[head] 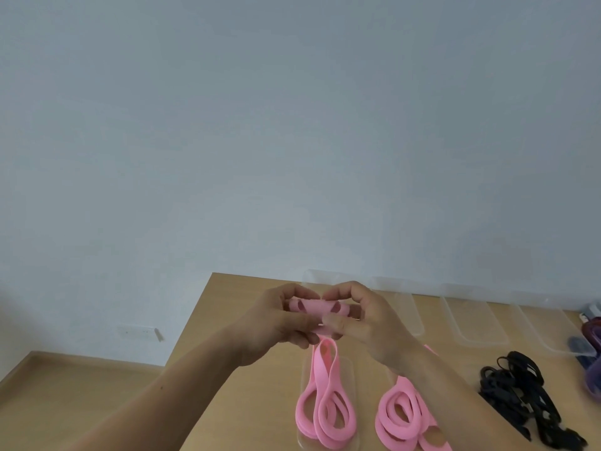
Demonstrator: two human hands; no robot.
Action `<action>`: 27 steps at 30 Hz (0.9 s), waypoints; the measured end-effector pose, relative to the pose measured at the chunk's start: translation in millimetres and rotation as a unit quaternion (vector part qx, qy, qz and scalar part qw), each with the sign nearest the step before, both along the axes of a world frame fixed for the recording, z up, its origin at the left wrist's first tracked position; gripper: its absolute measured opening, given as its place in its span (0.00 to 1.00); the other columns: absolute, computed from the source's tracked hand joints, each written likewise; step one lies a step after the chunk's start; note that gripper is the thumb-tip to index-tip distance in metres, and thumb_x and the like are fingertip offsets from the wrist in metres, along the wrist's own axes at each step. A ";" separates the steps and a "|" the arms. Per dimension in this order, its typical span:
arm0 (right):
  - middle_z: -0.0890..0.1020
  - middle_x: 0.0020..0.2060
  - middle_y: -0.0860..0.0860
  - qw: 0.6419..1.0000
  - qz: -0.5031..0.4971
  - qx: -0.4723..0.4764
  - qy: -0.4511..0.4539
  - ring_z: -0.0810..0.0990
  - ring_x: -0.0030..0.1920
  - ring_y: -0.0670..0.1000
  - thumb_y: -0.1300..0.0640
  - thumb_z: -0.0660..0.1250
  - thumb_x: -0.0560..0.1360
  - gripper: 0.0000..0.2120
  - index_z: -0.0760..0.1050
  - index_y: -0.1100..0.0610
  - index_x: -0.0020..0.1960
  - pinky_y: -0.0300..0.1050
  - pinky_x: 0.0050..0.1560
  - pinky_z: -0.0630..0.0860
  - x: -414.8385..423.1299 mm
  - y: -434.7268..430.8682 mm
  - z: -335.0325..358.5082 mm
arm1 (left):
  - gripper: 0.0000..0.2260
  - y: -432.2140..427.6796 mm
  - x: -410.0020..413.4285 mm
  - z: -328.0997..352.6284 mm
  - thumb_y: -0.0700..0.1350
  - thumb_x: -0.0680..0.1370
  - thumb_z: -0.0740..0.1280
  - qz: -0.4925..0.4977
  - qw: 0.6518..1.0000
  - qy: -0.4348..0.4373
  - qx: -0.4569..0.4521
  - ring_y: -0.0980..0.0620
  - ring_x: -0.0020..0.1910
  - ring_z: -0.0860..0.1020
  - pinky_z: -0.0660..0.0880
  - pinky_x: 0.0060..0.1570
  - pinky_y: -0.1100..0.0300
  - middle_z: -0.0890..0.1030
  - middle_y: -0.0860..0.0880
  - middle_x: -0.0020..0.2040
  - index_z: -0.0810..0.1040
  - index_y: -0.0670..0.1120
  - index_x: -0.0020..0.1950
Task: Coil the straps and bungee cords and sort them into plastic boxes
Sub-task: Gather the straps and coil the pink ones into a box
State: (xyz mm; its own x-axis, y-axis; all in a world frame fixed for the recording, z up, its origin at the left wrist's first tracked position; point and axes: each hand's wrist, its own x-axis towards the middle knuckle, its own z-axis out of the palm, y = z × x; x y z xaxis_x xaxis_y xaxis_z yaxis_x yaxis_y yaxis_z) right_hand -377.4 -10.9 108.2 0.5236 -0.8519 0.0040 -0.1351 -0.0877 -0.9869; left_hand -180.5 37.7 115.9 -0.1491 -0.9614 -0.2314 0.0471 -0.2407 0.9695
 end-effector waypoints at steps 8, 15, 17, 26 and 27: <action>0.85 0.36 0.57 0.999 -0.039 0.026 0.012 0.84 0.34 0.56 0.56 0.71 0.77 0.07 0.79 0.57 0.53 0.45 0.33 0.80 7.4 -3.6 -4.5 | 0.17 -1.1 -9.8 -5.7 0.31 0.72 0.73 0.029 0.993 -0.085 -0.072 0.47 0.37 0.83 0.78 0.39 0.58 0.80 0.40 0.49 0.75 0.42 0.58; 0.84 0.37 0.51 0.998 -0.063 -0.014 -0.009 0.84 0.33 0.51 0.57 0.76 0.72 0.09 0.80 0.53 0.51 0.41 0.35 0.80 5.5 -7.3 -7.9 | 0.18 -7.3 -7.5 -6.8 0.49 0.73 0.73 0.024 1.000 0.001 -0.011 0.45 0.44 0.83 0.78 0.42 0.61 0.84 0.40 0.49 0.77 0.39 0.56; 0.84 0.37 0.49 0.998 -0.062 -0.022 -0.015 0.83 0.32 0.50 0.58 0.77 0.71 0.09 0.80 0.52 0.50 0.40 0.34 0.79 4.9 -7.6 -11.6 | 0.16 -10.6 -7.5 -7.8 0.49 0.74 0.71 0.010 1.000 0.014 0.018 0.45 0.43 0.83 0.78 0.41 0.61 0.85 0.39 0.48 0.79 0.38 0.53; 0.78 0.48 0.33 0.938 -0.043 -0.312 0.144 0.78 0.47 0.39 0.49 0.73 0.73 0.12 0.77 0.42 0.56 0.33 0.45 0.75 -17.6 -23.9 -47.6 | 0.13 -18.8 -23.3 -30.0 0.47 0.82 0.65 0.017 0.996 -0.032 0.083 0.49 0.35 0.79 0.75 0.35 0.59 0.81 0.42 0.39 0.80 0.39 0.44; 0.77 0.48 0.34 0.912 -0.035 -0.378 0.157 0.76 0.48 0.39 0.48 0.72 0.73 0.11 0.77 0.44 0.55 0.33 0.47 0.74 -20.0 -26.5 -49.7 | 0.14 -20.4 -26.8 -32.7 0.47 0.82 0.64 0.027 0.995 -0.026 0.092 0.49 0.34 0.78 0.75 0.34 0.59 0.80 0.41 0.39 0.81 0.38 0.45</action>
State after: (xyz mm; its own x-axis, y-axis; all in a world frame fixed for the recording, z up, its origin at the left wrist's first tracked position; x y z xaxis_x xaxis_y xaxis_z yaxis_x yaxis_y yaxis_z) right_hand -397.4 -37.3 58.6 0.5447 -0.6998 0.4621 -0.4326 -0.7066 -0.5600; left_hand -207.3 17.3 83.2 -0.0811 -0.9086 -0.4098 0.0165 -0.4123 0.9109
